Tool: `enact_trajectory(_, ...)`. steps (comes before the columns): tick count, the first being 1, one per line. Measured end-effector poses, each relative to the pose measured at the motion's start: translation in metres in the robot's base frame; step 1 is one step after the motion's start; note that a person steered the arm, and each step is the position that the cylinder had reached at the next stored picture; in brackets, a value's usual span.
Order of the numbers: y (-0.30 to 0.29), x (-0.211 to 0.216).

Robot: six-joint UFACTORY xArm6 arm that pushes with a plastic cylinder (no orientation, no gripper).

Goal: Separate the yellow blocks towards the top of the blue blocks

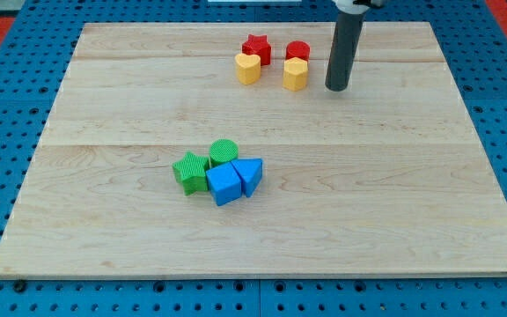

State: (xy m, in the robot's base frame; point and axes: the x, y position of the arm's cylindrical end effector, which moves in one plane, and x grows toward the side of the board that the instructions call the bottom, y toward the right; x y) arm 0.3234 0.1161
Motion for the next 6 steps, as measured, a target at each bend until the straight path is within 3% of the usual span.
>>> enact_trajectory(2, -0.084, -0.029)
enact_trajectory(4, -0.121, -0.036)
enact_trajectory(5, -0.181, -0.038)
enact_trajectory(6, -0.203, -0.061)
